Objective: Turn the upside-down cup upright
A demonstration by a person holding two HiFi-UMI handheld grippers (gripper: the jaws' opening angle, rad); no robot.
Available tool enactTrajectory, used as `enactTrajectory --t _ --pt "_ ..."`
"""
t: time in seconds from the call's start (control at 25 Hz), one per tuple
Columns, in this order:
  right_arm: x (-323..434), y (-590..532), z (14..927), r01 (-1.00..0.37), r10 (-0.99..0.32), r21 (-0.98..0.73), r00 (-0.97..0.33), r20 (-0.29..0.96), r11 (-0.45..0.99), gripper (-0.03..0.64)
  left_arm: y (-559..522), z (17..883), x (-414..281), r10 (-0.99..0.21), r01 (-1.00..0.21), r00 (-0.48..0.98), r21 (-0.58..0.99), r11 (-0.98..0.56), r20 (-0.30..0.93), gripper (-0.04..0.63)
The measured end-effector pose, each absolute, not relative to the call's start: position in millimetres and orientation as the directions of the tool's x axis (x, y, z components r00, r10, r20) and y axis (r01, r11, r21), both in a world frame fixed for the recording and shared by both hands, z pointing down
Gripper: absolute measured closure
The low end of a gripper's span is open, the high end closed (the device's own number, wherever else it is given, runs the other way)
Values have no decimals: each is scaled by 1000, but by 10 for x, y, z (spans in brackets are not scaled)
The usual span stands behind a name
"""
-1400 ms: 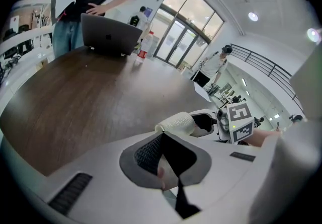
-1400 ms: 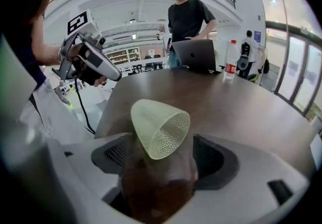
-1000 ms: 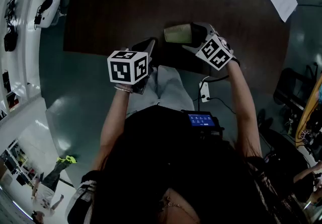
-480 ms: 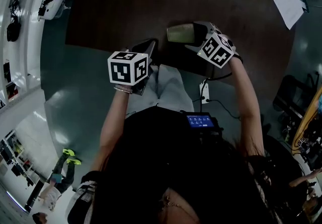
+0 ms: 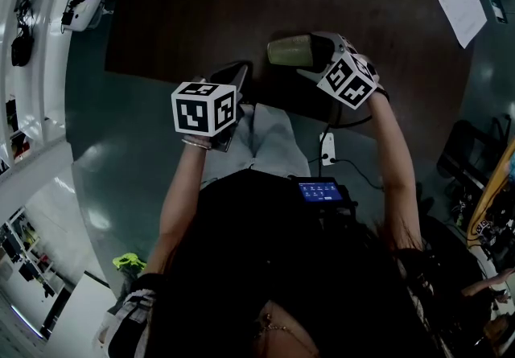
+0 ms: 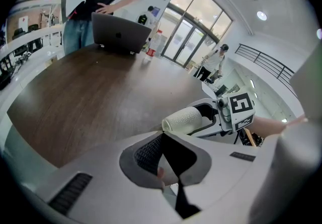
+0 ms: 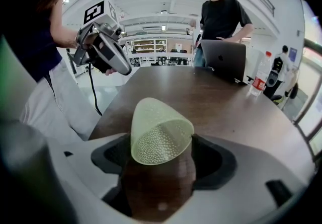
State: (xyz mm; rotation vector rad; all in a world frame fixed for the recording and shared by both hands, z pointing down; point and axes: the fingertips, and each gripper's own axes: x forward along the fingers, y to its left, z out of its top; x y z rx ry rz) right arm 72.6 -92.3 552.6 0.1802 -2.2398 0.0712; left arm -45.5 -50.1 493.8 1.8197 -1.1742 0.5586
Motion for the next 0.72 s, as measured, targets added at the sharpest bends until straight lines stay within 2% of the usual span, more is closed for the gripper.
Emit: enactTrajectory --t 0.44,0.72 --pt "869 -1031 5339 -178 -177 92 -557 811 980 249 -560 4933 -426 -493 -878 473 441 -188 731 594" --pt "908 -1041 5212 -122 -232 197 -468 853 973 249 -532 4918 -451 -499 -871 484 451 -194 719 594"
